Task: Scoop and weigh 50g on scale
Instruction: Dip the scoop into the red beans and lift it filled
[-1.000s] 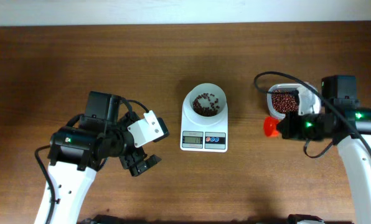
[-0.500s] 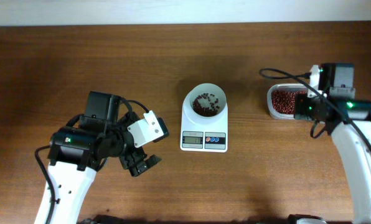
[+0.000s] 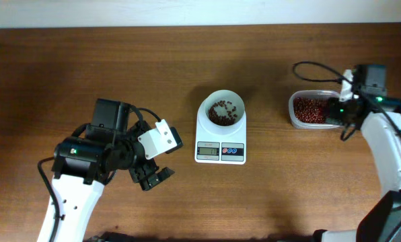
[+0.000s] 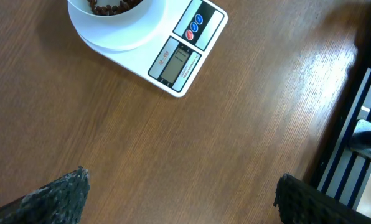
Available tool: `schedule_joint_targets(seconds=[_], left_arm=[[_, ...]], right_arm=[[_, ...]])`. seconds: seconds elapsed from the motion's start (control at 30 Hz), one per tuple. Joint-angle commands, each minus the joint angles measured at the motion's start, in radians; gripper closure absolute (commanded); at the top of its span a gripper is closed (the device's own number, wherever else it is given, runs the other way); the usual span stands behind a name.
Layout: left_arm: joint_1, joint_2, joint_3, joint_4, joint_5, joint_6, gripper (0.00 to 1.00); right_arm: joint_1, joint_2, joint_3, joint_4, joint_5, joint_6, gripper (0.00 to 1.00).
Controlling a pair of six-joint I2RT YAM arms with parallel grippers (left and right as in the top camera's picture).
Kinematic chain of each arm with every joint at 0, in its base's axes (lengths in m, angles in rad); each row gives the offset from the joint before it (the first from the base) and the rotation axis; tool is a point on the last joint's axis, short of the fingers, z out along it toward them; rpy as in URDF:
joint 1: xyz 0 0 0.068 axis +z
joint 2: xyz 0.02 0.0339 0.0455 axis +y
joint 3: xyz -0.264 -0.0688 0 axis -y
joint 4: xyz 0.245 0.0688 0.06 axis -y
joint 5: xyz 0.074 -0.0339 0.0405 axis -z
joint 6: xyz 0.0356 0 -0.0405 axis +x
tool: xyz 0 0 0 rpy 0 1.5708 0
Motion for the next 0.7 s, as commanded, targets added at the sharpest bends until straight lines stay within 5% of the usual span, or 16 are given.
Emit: schedule_joint_targets(seconds=[0.0,0.2,0.67], left_arm=[[0.006,-0.009,-0.006,-0.001,0.018,0.008,0.01],[0.006,-0.009,-0.006,-0.002,0.018,0.008,0.01],[0.006,-0.009,-0.006,-0.002,0.018,0.008,0.01]], right_arm=[[-0.033,0.02,-0.002,0.003,-0.057,-0.038,0.96],[-0.033,0.076,-0.002,0.011,-0.079,-0.045,0.96],[-0.15,0.116,-0.002,-0.027,-0.503,-0.045,0.96]])
